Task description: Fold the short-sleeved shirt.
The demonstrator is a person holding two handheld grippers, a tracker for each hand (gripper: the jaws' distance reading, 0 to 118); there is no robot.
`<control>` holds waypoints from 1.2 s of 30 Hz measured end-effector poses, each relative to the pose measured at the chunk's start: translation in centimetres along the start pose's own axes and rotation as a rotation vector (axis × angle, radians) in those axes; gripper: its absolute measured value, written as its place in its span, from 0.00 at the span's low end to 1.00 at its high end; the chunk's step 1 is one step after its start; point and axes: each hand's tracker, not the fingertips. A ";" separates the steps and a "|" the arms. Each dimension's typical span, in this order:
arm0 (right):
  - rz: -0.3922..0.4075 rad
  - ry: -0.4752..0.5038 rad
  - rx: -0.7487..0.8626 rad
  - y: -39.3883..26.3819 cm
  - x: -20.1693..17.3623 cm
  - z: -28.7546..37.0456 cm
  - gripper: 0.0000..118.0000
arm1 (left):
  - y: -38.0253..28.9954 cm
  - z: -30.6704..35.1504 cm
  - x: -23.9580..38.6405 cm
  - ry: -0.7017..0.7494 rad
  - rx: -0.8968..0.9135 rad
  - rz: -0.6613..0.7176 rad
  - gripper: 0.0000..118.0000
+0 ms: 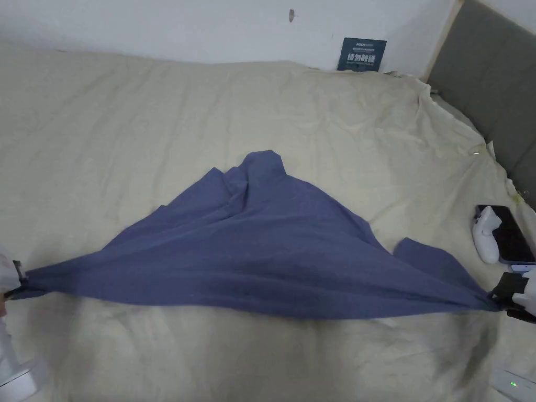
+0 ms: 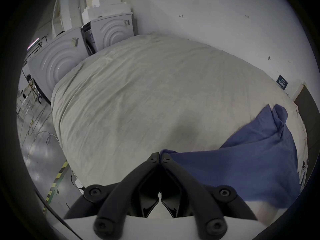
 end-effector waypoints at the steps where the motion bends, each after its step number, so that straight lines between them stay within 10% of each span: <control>1: -0.006 0.000 0.000 -0.4 0.6 0.4 0.01 | -0.3 0.3 -0.6 0.001 -0.001 0.000 0.00; 18: 0.023 -0.015 -0.146 -5.5 5.8 -0.6 0.02 | -5.4 0.8 -3.9 0.056 -0.054 -0.189 0.09; 20: 0.020 -0.004 -0.172 -5.4 5.7 -0.5 0.29 | -5.2 1.5 -4.1 0.054 -0.032 -0.173 0.50; 22: 0.043 -0.054 -0.113 -4.8 5.6 0.3 0.83 | -4.1 2.3 -4.4 0.077 0.005 -0.172 0.92; 23: 0.053 -0.077 -0.088 -4.4 5.6 0.8 0.91 | -3.4 3.1 -4.4 0.094 0.045 -0.150 0.98; 36: 0.271 0.068 0.673 -0.2 -4.0 13.4 0.93 | 1.1 17.3 1.7 -0.120 0.722 -0.133 0.98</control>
